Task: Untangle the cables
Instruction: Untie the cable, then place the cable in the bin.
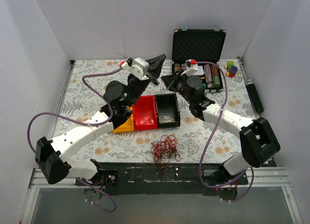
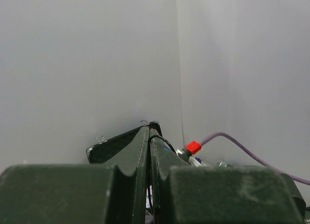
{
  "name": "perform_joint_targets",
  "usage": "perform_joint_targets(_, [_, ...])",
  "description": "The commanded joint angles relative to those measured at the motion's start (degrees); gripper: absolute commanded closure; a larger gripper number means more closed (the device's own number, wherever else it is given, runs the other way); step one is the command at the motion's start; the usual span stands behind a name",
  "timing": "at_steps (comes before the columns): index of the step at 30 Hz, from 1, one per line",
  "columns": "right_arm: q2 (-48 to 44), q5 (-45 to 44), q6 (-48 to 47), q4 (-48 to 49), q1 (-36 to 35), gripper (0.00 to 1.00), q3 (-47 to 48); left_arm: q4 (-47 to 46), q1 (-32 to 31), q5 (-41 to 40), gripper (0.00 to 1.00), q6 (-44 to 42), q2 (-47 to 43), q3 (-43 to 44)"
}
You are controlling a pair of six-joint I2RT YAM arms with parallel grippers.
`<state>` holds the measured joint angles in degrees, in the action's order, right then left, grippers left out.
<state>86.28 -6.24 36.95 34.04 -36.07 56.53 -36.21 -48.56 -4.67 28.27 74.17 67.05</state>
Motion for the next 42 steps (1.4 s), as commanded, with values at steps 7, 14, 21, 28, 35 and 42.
perform_joint_targets(7, [-5.2, -1.6, -0.8, 0.0, 0.1, 0.91, -8.5, -5.7, 2.9, 1.9, 1.00, -2.5, 2.5, 1.1])
perform_joint_targets(14, [-8.6, -2.2, -1.0, -6.4, 0.1, 0.57, -8.8, -7.8, 3.7, 2.3, 1.00, -3.0, 4.5, -2.2])
perform_joint_targets(21, [-13.5, -1.3, 0.0, -10.8, 0.1, 0.43, -15.6, -8.4, 4.1, 2.0, 1.00, -2.9, 5.8, -2.9])
perform_joint_targets(28, [-23.0, -3.7, 3.0, -13.9, 0.1, 0.43, -26.3, -8.1, 4.2, 2.7, 1.00, -1.6, 6.3, -3.1])
perform_joint_targets(35, [-33.5, -8.4, 4.4, -19.3, 0.1, 0.42, -30.0, -6.2, 4.2, 3.3, 1.00, 0.0, 9.8, -2.4])
perform_joint_targets(42, [-38.2, -8.7, 5.6, -22.5, 0.1, 0.42, -30.5, -7.1, 4.1, 7.1, 1.00, -7.4, 13.5, -7.2])
